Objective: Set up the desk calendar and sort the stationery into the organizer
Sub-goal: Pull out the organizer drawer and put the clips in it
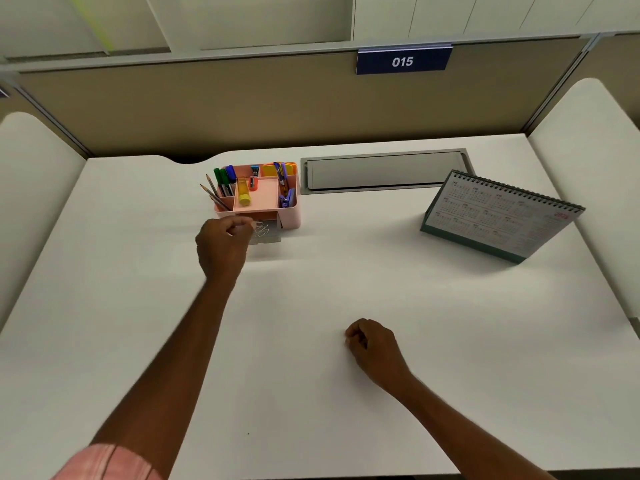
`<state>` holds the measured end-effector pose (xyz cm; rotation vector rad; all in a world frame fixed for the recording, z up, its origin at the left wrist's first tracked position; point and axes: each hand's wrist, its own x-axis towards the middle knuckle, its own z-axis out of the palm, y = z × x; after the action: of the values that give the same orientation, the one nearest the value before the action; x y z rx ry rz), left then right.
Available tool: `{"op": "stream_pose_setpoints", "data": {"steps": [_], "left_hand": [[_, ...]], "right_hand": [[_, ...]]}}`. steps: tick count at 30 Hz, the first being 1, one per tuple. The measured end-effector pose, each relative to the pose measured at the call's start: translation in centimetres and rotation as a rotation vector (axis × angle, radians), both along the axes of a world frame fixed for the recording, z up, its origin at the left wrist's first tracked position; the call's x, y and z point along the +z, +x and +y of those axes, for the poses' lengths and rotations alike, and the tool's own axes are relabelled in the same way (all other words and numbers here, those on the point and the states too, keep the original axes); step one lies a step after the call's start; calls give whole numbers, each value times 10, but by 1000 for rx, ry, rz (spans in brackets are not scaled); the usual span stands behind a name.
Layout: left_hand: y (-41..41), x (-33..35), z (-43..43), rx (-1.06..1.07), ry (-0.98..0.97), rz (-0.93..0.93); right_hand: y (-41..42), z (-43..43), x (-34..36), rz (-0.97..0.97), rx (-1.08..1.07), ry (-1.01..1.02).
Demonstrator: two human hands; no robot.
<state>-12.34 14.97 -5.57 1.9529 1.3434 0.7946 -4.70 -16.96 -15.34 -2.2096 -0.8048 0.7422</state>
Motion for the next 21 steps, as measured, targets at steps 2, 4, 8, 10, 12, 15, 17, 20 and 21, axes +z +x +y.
{"op": "stream_pose_setpoints", "data": {"steps": [2,4,8,10,12,15,17,20,21], "left_hand": [[5,-8,13,32,18,71],[10,-12,18,51,-8,133],[19,-16,18,64,-75,234],[21,-18,18,75,-94,270],[21,-19,19,86,-113,289],[22,-20,19,100,-126,271],[22,-19,14,97,-127,188],[21,-15,-1,171,-293,-89],[20,-16,-7,248,-419,-212]], "right_hand": [[-1,-1,-1,-10,9,-2],[-2,-1,-3,-15,17,-2],[-2,-1,-4,-22,9,10],[-2,-1,-5,-28,13,13],[-1,-2,-5,-34,22,13],[0,-2,-6,-39,27,10],[0,-3,-6,-42,28,15],[-1,-2,-6,-46,28,20],[-1,-3,-7,-48,27,22]]}}
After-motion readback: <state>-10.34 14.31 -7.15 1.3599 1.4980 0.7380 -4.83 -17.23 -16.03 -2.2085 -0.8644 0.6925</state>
